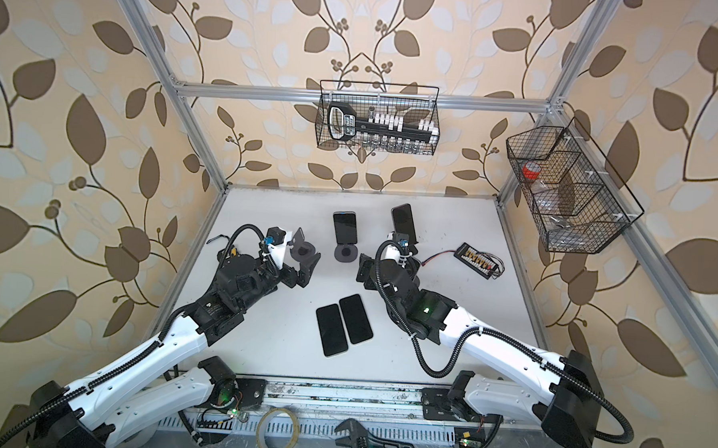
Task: Remove the phone from the phone stand
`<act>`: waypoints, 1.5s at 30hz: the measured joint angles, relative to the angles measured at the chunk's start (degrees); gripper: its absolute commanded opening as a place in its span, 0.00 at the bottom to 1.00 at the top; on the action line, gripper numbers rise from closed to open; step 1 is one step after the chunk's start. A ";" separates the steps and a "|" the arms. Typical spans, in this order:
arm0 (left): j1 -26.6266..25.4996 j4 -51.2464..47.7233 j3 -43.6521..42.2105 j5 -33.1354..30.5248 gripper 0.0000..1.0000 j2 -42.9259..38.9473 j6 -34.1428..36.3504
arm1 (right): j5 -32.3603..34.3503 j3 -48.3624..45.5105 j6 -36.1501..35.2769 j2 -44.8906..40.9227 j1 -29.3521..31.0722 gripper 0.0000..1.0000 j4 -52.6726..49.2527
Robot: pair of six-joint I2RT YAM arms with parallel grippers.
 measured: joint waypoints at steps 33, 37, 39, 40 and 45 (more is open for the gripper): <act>1.18 -3.37 1.09 -0.31 0.99 0.63 -6.14 | 2.60 5.86 -0.96 10.86 0.26 0.91 4.11; 1.18 -3.45 1.09 -0.35 0.99 0.52 -6.27 | 3.82 8.24 -2.60 13.60 0.24 0.94 5.11; 1.18 -3.78 1.09 -0.37 0.99 0.33 -6.34 | 4.11 9.84 -3.82 15.10 0.24 0.96 5.60; 1.18 -3.89 1.09 -0.39 0.99 0.28 -6.34 | 4.15 10.51 -4.44 15.67 0.24 0.97 5.75; 1.18 -5.05 1.38 -0.42 0.99 0.24 -6.23 | 4.00 13.77 -8.07 18.32 -0.24 0.97 8.28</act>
